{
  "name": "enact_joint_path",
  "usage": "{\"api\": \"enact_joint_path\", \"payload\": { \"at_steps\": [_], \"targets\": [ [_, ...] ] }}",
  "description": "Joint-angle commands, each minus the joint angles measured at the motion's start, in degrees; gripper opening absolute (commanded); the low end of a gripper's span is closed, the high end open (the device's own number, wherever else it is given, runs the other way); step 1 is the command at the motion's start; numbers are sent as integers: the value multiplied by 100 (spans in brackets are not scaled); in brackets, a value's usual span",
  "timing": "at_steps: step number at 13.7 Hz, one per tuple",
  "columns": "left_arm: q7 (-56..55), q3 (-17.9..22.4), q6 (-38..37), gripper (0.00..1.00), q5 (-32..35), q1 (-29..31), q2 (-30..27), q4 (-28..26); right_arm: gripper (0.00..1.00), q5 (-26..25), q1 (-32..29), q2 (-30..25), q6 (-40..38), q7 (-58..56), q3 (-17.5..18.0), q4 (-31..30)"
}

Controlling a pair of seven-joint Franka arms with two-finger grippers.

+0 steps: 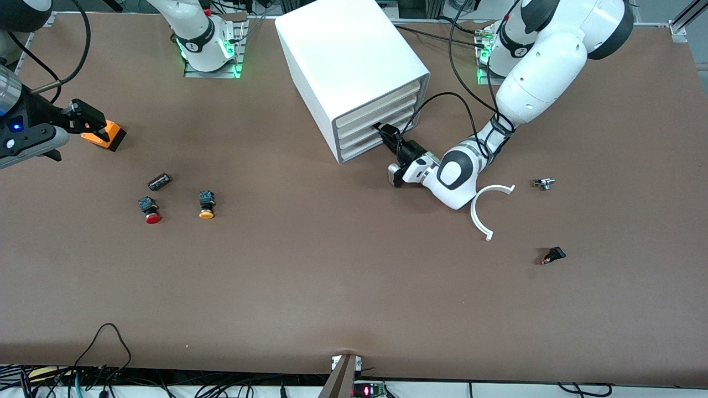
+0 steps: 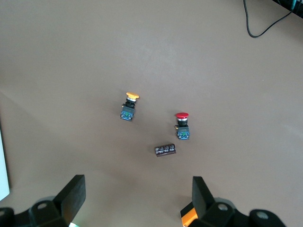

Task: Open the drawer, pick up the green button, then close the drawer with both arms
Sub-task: 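Pull the drawer open with the left gripper, exposing the green button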

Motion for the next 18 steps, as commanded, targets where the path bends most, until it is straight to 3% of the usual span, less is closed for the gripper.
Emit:
{"api": "enact_joint_path", "payload": {
  "at_steps": [1,10,18],
  "targets": [
    [136,30,69,0,-184,-44,-60,-103,100,-50,-69,-14,8,31,76,19],
    [13,91,227,0,-377,9,-60,11,100,-41,-69,-14,8,31,76,19],
    [-101,153,262,0,-518,448,-69,99,100,-41,-78,-5,17,31,76,19]
  ]
}}
